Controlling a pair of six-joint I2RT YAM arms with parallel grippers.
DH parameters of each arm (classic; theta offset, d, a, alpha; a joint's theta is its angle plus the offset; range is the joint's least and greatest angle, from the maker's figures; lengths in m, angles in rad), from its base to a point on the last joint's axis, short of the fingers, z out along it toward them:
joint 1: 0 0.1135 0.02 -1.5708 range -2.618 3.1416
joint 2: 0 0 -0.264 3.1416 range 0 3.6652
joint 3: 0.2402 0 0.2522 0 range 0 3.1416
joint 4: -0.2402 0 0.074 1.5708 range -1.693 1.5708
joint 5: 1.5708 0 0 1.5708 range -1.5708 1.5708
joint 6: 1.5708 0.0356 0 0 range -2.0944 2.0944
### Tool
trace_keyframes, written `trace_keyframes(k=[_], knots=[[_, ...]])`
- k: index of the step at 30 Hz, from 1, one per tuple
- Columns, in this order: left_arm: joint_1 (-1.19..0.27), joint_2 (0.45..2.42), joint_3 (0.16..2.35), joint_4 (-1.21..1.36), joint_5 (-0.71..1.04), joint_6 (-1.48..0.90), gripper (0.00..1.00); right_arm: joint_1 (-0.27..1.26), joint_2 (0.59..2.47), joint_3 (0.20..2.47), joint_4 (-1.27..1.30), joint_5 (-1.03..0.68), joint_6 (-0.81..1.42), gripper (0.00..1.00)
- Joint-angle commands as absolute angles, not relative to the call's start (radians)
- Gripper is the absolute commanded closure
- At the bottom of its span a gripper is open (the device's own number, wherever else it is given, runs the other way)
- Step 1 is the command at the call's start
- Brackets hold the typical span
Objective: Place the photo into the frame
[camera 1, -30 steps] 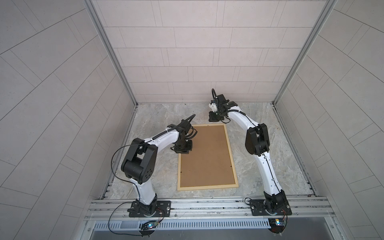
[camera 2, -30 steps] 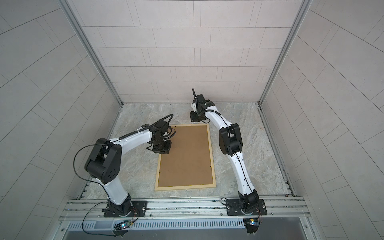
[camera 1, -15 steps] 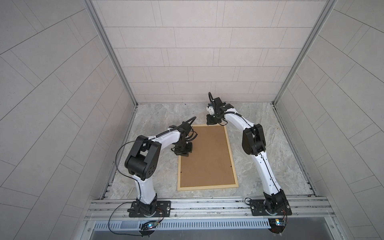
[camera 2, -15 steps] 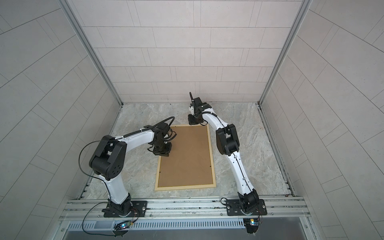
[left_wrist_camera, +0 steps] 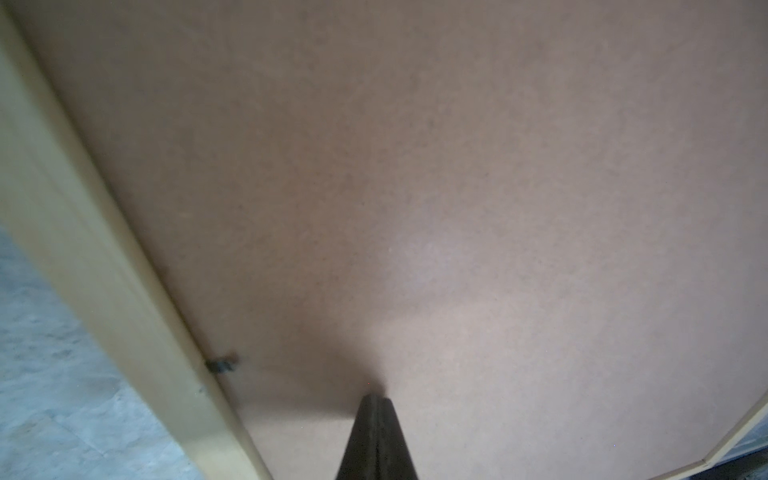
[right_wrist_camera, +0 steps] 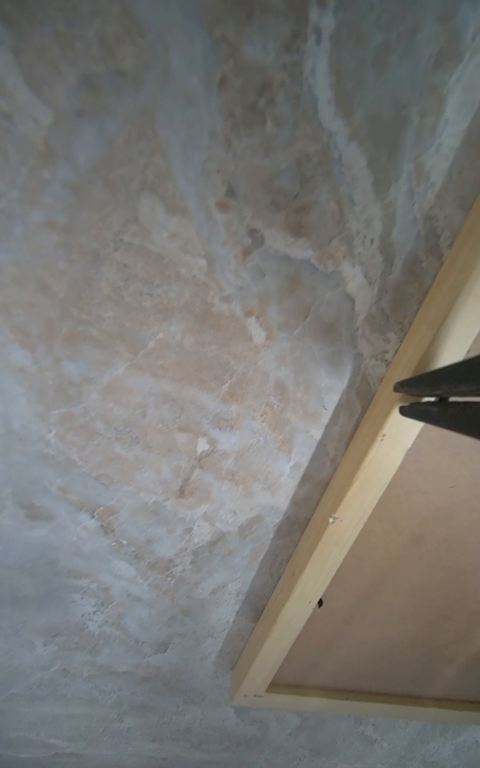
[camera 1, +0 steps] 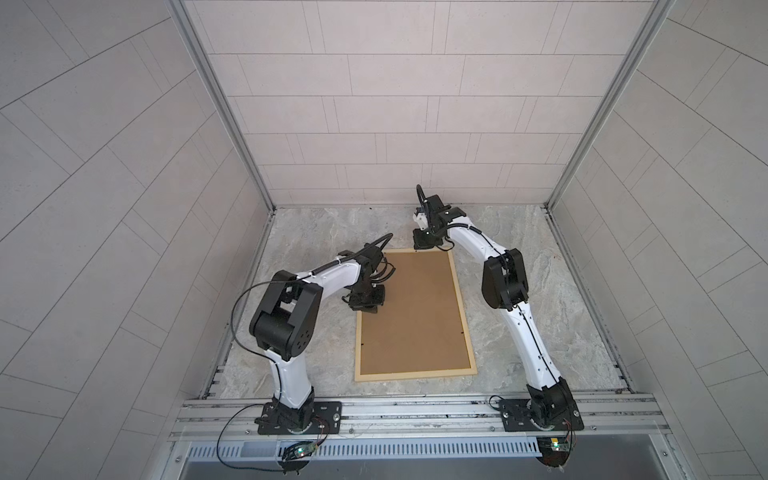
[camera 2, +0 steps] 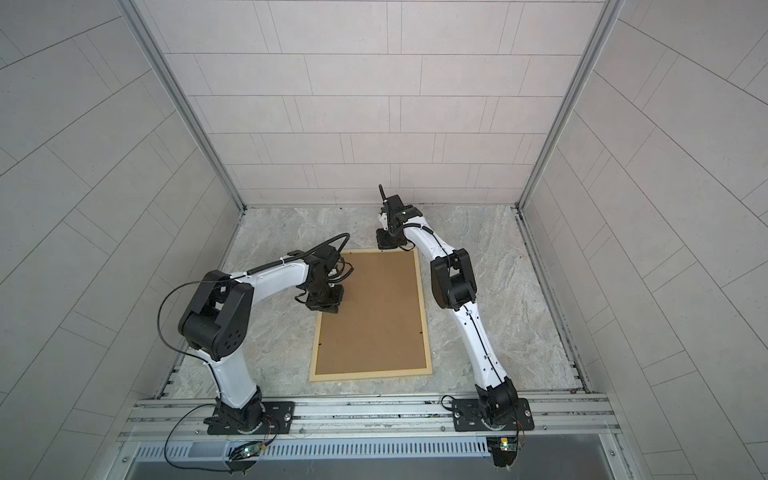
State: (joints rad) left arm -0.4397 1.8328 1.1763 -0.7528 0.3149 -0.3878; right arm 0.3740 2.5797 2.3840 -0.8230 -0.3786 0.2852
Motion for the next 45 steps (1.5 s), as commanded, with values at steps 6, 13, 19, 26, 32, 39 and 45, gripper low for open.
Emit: trace_keyframes(k=[6, 13, 19, 26, 32, 39, 45], knots=[[-0.441, 1.841, 1.177, -0.761, 0.319, -0.376, 0.98, 0.388, 2.588, 2.375, -0.87, -0.353, 0.279, 1.0], [-0.441, 1.842, 1.176, -0.761, 0.316, -0.376, 0.99, 0.394, 2.572, 2.345, -0.884, -0.345, 0.29, 1.0], [-0.441, 1.849, 1.177, -0.767, 0.288, -0.384, 0.98, 0.396, 2.543, 2.294, -0.893, -0.335, 0.287, 1.0], [-0.439, 1.849, 1.179, -0.77, 0.286, -0.387, 0.98, 0.4, 2.538, 2.28, -0.926, -0.345, 0.28, 1.0], [-0.439, 1.845, 1.174, -0.776, 0.281, -0.382, 0.98, 0.405, 2.522, 2.237, -0.907, -0.33, 0.285, 1.0], [-0.439, 1.845, 1.175, -0.774, 0.287, -0.382, 0.98, 0.403, 2.534, 2.217, -0.899, -0.339, 0.296, 1.0], [-0.44, 1.847, 1.178, -0.769, 0.296, -0.382, 0.98, 0.402, 2.493, 2.27, -0.896, -0.347, 0.29, 1.0]])
